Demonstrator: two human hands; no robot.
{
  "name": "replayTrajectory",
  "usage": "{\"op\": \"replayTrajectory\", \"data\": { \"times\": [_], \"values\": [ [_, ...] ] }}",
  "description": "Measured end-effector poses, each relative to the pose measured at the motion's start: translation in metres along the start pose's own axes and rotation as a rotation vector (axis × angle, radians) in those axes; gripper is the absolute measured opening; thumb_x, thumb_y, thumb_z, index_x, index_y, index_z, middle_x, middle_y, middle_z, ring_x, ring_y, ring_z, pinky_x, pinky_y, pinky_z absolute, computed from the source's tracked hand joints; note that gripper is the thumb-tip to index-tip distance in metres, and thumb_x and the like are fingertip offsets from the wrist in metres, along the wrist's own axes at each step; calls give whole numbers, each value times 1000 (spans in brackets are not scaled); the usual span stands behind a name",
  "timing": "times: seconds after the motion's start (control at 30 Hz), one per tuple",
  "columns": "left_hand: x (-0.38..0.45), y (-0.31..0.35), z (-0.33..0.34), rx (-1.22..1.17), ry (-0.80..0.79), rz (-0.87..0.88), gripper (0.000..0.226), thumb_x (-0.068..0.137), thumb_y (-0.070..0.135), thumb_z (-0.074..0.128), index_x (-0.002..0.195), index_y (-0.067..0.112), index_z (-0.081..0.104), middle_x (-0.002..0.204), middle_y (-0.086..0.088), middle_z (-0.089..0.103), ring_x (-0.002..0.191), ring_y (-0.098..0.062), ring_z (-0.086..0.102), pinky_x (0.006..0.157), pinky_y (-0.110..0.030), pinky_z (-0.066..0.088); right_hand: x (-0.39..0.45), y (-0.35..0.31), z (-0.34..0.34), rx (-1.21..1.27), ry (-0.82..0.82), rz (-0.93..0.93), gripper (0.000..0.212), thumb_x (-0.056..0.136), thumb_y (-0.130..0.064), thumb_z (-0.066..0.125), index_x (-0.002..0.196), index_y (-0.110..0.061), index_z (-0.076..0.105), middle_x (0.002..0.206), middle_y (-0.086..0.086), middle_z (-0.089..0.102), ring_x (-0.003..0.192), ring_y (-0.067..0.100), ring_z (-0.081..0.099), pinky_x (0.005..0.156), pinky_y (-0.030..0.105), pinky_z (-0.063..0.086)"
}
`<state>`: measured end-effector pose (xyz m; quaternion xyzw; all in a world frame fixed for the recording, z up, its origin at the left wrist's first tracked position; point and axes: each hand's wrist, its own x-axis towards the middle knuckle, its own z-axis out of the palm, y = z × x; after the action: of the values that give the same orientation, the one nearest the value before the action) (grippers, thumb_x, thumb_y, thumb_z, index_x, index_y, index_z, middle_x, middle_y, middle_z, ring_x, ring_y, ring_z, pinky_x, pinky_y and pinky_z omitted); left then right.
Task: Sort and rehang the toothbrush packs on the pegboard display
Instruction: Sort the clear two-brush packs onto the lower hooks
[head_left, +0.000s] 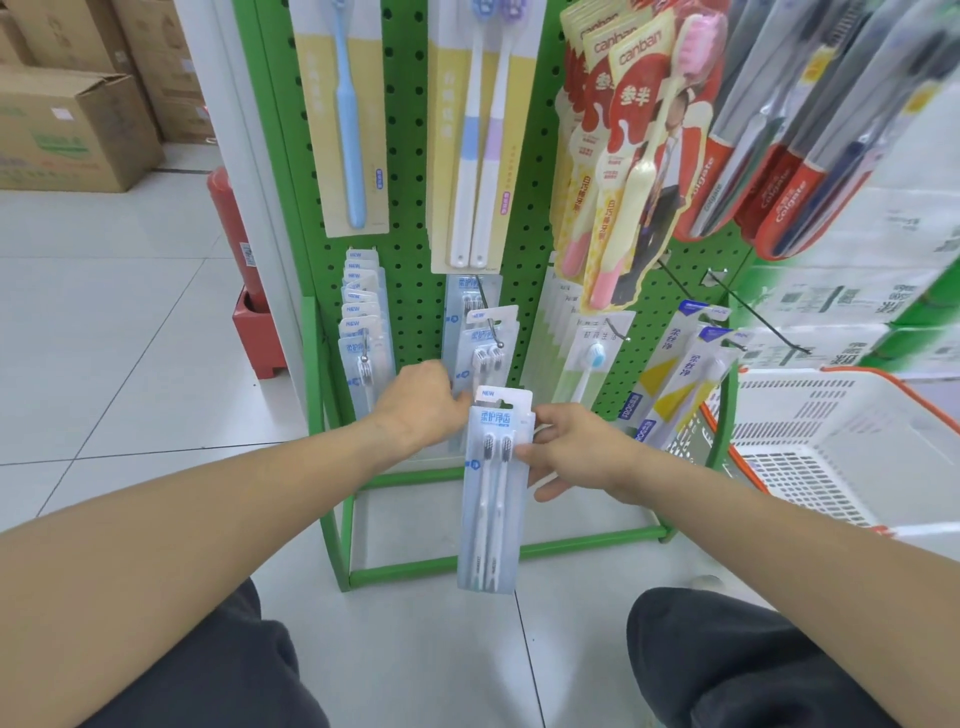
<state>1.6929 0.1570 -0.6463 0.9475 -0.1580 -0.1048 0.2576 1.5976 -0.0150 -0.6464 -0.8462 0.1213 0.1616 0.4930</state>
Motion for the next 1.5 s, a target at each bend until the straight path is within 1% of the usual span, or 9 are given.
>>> {"op": "replayTrajectory", "data": {
  "times": [0.1,0.17,0.27,0.47,0.57,0.7,1.03,1.17,1.5],
  "values": [
    [-10,-3,-9,-54,-265,-160,30,103,22,47,89,1,61,79,-8,72,60,-25,69,73,-31,60,4,4,-2,1,-11,19,23,105,-19,54,124,-10,62,121,17,67,93,28,73,77,36,64],
    [-18,-6,-13,-175,-330,-138,17,100,12,51,98,2,64,90,-8,74,73,-22,72,75,-32,61,6,4,-2,18,-23,35,23,106,-22,52,121,-8,62,121,16,68,90,27,73,80,39,64],
    [-33,-9,-15,-372,-348,29,13,99,13,58,107,7,66,97,-10,76,88,-19,75,83,-35,63,4,1,-1,105,-46,35,23,107,-18,49,119,-7,64,110,12,72,79,24,71,83,43,63],
    [-53,-17,-18,-552,-344,108,19,102,22,59,102,2,61,85,-11,72,71,-24,73,66,-36,63,-8,-12,-2,182,-127,-23,30,105,-29,55,108,0,64,100,17,71,78,27,71,87,50,61],
    [-54,-18,-15,-501,-405,168,22,103,20,57,107,-2,58,98,-18,75,74,-28,75,58,-36,61,-11,-17,2,160,-65,-143,36,101,-31,63,114,2,63,95,16,77,82,29,75,77,46,64],
    [-55,-11,-9,-495,-436,181,15,104,18,55,99,4,59,95,-20,76,72,-30,75,52,-31,57,-13,-18,-1,46,15,-271,25,96,-22,69,100,2,63,80,20,74,68,30,74,59,45,64],
    [-50,-9,-11,-560,-436,167,18,103,22,57,99,4,59,83,-10,76,71,-26,74,60,-35,62,-16,-12,-18,143,-45,-285,19,97,-9,67,112,2,63,97,22,76,83,30,77,60,37,63],
    [-49,-6,-12,-559,-471,176,30,105,27,51,113,1,60,101,-24,74,84,-37,75,71,-37,63,-16,-12,-22,181,-6,-308,19,96,-7,67,113,3,64,94,18,77,80,25,76,61,38,63],
    [-50,-8,-13,-682,-462,146,28,104,24,53,107,-3,60,100,-29,73,86,-45,71,74,-45,64,-19,-13,-22,231,3,-344,28,94,-2,69,120,-8,60,95,7,78,85,33,76,63,45,64]
  ]
}}
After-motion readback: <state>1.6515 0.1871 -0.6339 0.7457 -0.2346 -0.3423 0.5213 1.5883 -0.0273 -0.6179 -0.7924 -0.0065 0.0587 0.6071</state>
